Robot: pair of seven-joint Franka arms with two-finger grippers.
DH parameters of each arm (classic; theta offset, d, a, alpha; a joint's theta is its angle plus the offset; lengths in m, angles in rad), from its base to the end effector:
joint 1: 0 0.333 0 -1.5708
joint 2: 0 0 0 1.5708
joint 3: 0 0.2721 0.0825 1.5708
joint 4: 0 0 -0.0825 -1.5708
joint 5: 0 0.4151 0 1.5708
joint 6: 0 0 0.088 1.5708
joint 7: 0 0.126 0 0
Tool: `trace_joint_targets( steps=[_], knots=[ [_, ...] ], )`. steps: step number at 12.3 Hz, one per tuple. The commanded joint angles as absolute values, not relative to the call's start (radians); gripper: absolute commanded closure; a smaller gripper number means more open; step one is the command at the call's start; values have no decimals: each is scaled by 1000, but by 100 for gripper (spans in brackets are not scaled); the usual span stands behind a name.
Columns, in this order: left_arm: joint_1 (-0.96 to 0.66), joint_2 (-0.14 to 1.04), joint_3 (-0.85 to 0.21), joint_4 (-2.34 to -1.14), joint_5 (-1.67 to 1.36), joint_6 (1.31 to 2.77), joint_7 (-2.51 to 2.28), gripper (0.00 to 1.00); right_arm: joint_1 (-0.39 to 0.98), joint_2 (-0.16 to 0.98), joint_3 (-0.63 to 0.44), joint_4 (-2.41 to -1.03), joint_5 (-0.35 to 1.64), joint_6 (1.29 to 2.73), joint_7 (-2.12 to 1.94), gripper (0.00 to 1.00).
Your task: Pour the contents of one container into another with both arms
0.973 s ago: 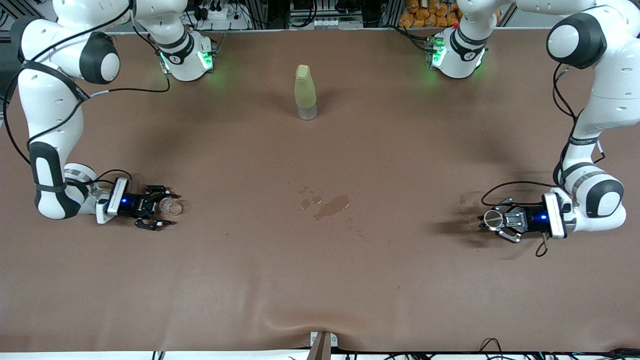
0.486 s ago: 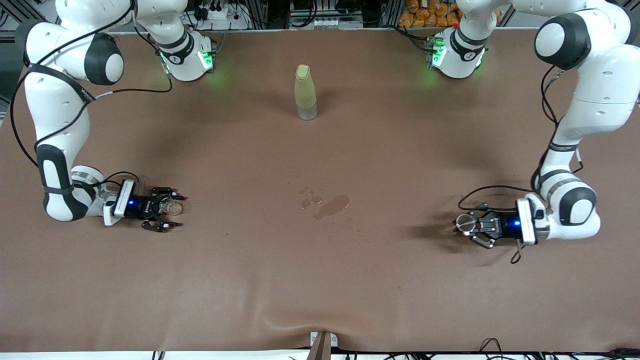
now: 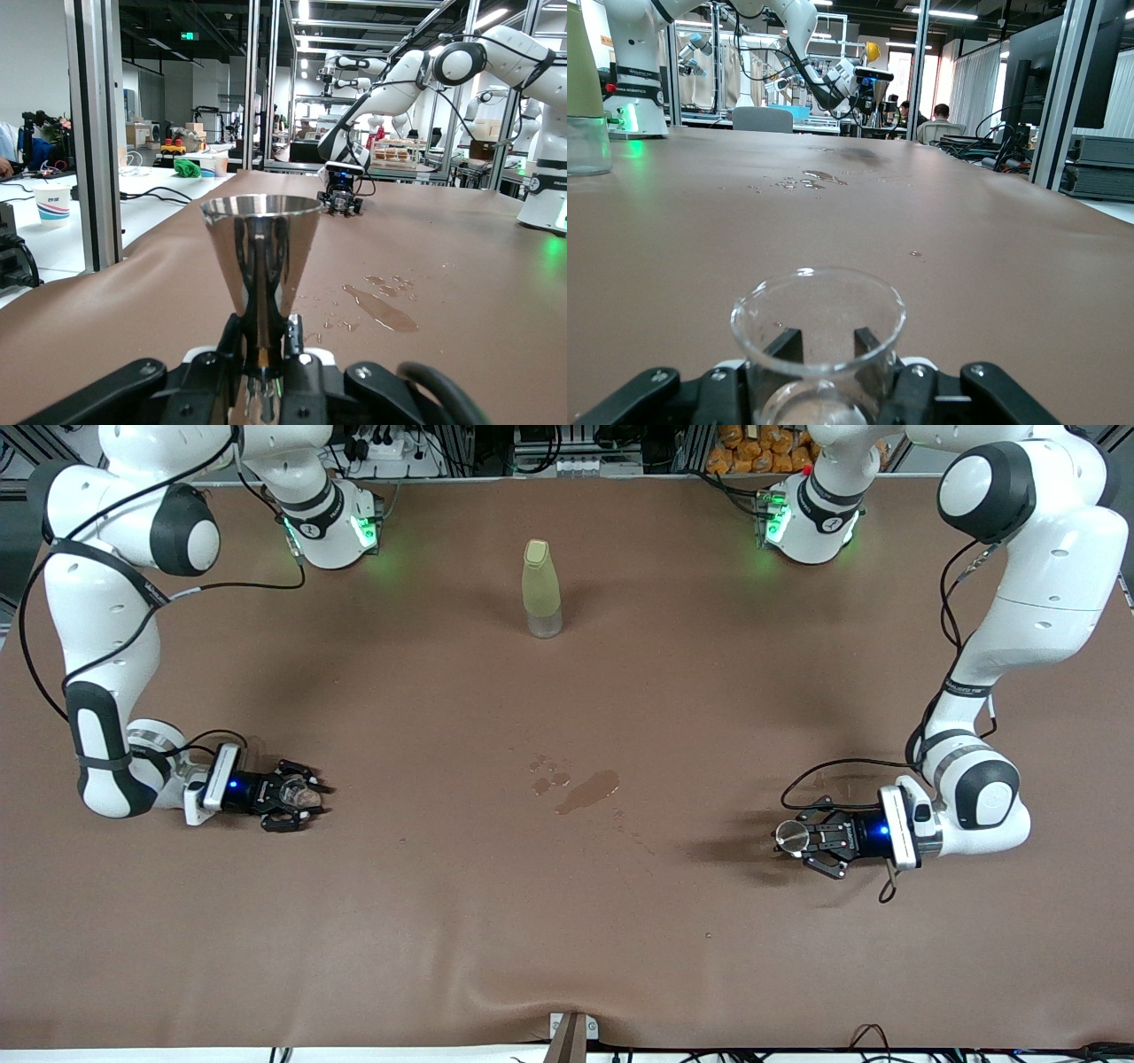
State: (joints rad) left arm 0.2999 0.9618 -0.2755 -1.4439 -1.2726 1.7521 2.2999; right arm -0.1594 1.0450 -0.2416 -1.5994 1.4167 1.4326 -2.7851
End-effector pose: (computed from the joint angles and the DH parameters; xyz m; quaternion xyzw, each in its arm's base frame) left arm 0.6802 -0.0635 0.1079 0.5545 -0.4981 0.4705 0.4722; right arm 0.5620 -0.0952 -0.0124 -0.5306 -0.5452 -0.4992 0.4148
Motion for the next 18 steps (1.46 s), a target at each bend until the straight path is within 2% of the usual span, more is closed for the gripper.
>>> trace_joint_targets(
  steps=[1,2,5,11,16,18],
  knots=[
    [299,911,-282,-1496,-1304,1789,2310,100,-150,1066,-242,-1598,1443,1427,-2967,92],
    [299,910,-282,-1493,-1304,1793,2300,100,-147,1066,-242,-1598,1443,1425,-2965,100],
    [285,873,-285,-1489,-1304,1812,2214,100,-143,1055,-242,-1595,1440,1411,-2918,100],
    [200,859,-353,-1491,-1408,2041,2172,100,-111,980,-244,-1597,1425,1293,-2728,100],
    [56,888,-353,-1493,-1705,2176,2382,100,-84,888,-244,-1603,1414,1204,-2573,100],
    [5,899,-345,-1494,-1750,2189,2419,100,-66,842,-242,-1641,1419,1193,-2525,100]
  ],
)
